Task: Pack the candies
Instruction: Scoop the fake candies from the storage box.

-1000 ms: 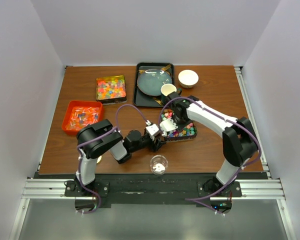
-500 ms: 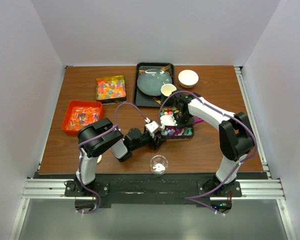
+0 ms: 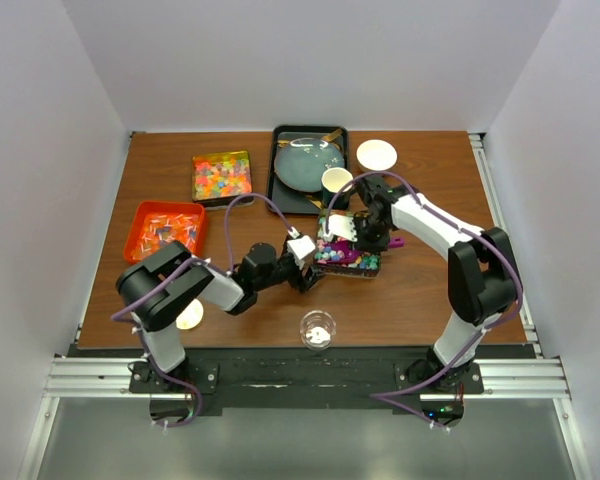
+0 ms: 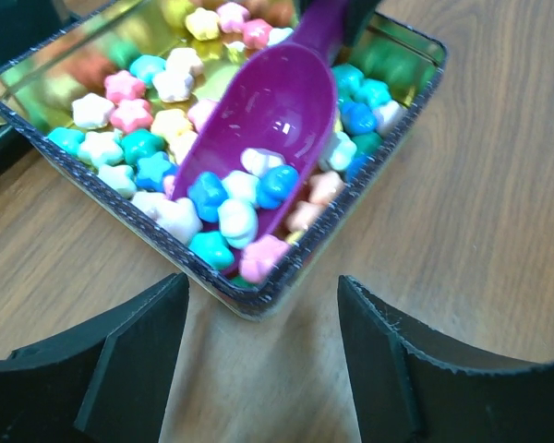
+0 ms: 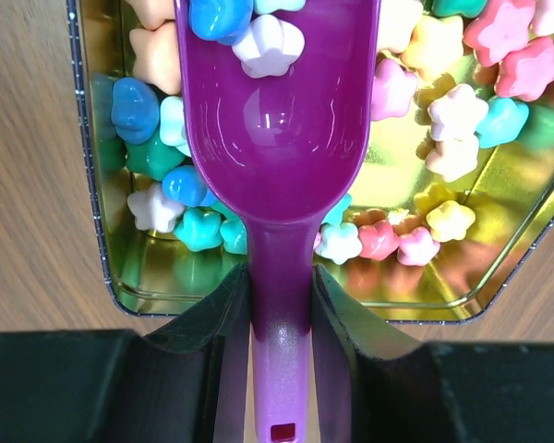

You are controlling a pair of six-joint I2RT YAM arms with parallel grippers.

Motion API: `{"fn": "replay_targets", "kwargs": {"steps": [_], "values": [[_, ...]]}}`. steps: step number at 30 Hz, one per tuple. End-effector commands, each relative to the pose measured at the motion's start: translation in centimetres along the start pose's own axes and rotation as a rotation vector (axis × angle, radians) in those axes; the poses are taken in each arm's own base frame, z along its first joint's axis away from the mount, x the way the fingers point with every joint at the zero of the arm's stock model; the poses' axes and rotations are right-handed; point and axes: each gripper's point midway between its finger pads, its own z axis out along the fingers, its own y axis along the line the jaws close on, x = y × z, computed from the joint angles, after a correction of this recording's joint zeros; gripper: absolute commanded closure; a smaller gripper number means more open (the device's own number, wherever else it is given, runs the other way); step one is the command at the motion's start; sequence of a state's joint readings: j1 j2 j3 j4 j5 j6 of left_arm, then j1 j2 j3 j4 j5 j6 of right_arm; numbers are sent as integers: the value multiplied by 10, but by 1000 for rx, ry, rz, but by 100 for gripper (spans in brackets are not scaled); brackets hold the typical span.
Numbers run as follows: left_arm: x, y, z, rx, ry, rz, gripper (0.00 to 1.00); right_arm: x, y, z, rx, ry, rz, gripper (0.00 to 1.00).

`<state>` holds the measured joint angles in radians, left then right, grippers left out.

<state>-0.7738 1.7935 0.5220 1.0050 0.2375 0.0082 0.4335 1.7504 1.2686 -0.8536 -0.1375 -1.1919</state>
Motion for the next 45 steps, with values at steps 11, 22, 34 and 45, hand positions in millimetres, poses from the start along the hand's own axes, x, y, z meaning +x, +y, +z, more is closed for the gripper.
{"fn": "replay_targets", "kwargs": {"steps": [11,22,34,45], "values": [[-11,12,-46,22,113,40,30,-22,0,5,16,-233,75,100],[-25,32,-53,-42,148,40,30,-15,0,-6,59,-321,136,100],[-37,58,-45,-120,202,41,31,-11,8,-7,115,-419,213,100],[-44,106,-62,-236,301,81,29,-21,-2,-31,212,-581,318,100]]}}
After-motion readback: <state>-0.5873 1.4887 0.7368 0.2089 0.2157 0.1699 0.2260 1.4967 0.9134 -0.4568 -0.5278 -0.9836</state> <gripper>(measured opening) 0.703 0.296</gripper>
